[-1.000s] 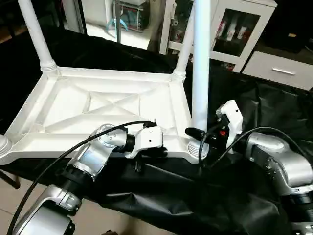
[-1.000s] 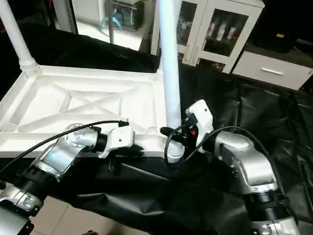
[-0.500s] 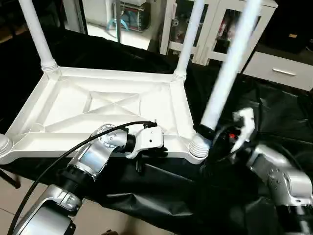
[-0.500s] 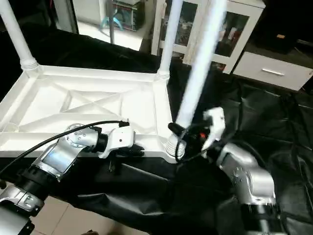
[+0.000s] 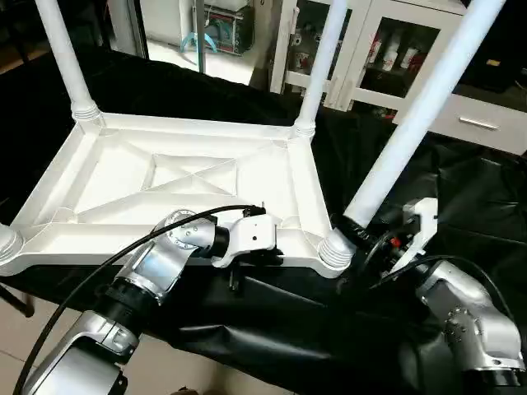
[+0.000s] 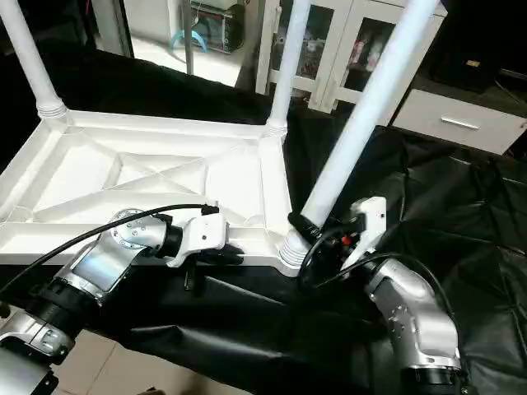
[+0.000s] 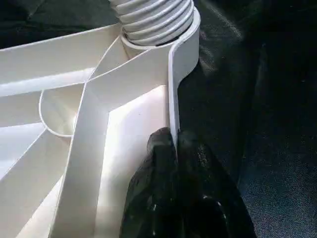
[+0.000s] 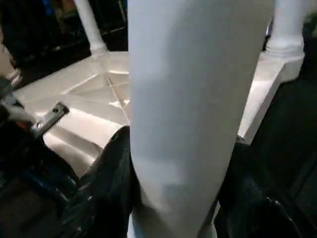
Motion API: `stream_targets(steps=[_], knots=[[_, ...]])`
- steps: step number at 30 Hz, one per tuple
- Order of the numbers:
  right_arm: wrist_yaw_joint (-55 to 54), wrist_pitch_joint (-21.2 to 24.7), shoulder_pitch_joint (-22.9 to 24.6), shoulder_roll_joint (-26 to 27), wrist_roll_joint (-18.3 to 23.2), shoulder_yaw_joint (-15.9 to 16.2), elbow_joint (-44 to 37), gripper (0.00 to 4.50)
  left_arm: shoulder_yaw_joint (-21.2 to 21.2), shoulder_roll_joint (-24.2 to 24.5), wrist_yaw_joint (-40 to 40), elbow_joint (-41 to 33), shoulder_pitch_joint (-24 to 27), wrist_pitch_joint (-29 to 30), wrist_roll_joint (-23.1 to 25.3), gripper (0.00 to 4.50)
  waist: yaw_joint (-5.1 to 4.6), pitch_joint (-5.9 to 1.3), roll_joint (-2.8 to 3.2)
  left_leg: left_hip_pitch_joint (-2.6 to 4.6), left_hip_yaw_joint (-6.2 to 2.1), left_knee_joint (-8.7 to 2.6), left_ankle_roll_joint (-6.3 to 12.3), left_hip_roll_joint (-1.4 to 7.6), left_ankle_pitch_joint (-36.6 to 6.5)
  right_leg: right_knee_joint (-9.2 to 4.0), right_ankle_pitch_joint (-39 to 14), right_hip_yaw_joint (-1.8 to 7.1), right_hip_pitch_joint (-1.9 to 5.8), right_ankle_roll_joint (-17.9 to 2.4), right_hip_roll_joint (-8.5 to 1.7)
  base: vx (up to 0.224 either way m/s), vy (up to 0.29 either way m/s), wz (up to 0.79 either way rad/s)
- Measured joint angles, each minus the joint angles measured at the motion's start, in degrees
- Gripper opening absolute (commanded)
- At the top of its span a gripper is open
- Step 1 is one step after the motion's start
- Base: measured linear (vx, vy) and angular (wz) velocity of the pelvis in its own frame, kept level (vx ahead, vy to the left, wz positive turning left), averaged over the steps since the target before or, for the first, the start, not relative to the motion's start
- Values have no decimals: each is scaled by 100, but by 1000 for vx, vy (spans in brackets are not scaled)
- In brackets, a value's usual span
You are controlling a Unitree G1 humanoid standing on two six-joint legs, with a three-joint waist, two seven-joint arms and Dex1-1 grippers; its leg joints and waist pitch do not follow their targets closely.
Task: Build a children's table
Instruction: Rotate table base
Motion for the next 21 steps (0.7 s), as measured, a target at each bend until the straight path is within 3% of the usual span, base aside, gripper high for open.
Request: stream_targets(steps=[10,17,21], knots=[[9,-644,228,176,-101,11,72,185,-6,-4,2,4,0,-1,-2,0,0,-3,-4,-2,-2,-1,0,0,-1,-2,-3,0,2,5,0,0,0,0],[-44,-1105,339,338,-112,38,291,185,-17,14,11,14,10,9,4,0,-18,-27,-41,4,-2,-3,-1,0,-1,-5,-5,0,8,8,0,0,0,0],[-169,-1034,251,237,-275,236,303,185,-17,45,29,92,21,24,8,0,-65,-32,-46,79,-3,-24,-5,0,-3,-33,-22,0,75,37,2,0,0,0]])
